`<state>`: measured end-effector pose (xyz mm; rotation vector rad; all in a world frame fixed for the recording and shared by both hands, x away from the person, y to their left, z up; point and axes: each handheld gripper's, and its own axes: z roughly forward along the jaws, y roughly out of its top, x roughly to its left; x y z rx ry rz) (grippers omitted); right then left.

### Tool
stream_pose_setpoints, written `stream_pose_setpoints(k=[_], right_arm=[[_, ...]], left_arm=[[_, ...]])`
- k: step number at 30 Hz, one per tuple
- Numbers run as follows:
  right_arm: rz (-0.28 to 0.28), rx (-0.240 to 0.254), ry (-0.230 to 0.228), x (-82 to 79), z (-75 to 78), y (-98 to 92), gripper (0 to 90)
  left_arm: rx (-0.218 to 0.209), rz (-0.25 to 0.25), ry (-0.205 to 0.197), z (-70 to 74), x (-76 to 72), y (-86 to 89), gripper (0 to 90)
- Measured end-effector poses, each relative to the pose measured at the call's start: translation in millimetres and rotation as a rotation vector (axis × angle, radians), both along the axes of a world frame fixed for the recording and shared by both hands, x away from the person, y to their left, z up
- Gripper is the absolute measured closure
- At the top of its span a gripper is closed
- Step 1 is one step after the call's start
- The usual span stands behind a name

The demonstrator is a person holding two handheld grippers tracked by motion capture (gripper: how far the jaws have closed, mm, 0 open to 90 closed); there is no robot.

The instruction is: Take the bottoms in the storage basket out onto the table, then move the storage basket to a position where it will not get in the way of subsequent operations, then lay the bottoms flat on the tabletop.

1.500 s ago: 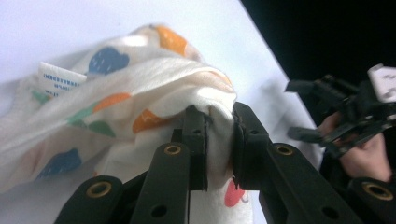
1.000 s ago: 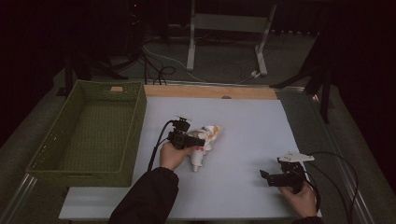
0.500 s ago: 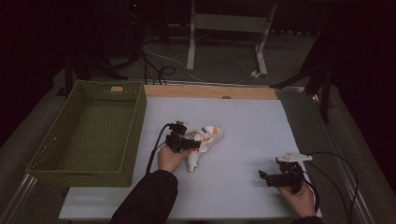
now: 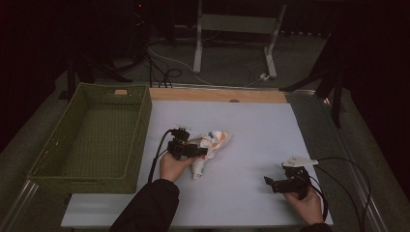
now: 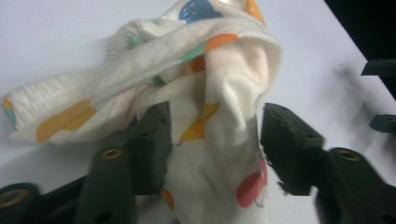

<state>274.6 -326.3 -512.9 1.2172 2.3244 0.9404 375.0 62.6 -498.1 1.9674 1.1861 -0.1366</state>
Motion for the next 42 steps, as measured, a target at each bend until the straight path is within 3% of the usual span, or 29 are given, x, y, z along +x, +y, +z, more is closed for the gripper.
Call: stream_pose_setpoints(k=[8,24,28,33,34,35,36,37,38,40,42], right_arm=[[0.006,-0.004,0.002,0.8,0.2,4.4,8.2],[0.014,-0.002,-0.006,1.1,1.3,6.0,8.2],[0.019,-0.004,-0.007,1.3,1.6,6.8,8.2],[0.017,0.005,-0.005,2.1,1.7,8.2,8.2],[0.017,0.005,-0.005,2.1,1.7,8.2,8.2],[0.024,0.005,-0.004,2.6,1.5,8.5,8.2],[0.026,0.005,-0.002,3.4,2.0,11.5,8.2],[0.032,0.004,-0.003,4.6,3.0,15.6,8.4],[0.032,0.004,-0.003,4.6,3.0,15.6,8.4],[0.054,0.012,0.002,6.0,3.9,22.5,8.5],[0.06,0.017,0.004,6.0,4.2,25.1,8.6]], left_arm=[[-0.005,-0.006,-0.017,-1.4,-15.0,7.9,30.1],[0.019,-0.032,-0.019,-14.2,-33.8,8.2,27.1],[0.044,-0.051,-0.016,-20.5,-37.3,3.8,27.0],[0.053,-0.049,-0.021,-23.9,-38.0,2.9,36.2],[0.053,-0.049,-0.021,-23.9,-38.0,2.9,44.6],[0.056,-0.054,-0.024,-25.5,-38.7,2.0,44.6],[0.037,-0.065,-0.019,-26.7,-39.6,0.8,62.1],[0.013,-0.081,-0.01,-27.6,-40.3,-0.4,72.3],[0.013,-0.081,-0.01,-27.6,-40.3,-0.4,74.6],[-0.047,-0.12,0.024,-28.7,-42.1,-4.4,76.0],[-0.06,-0.131,0.027,-28.0,-43.3,-6.0,76.9]])
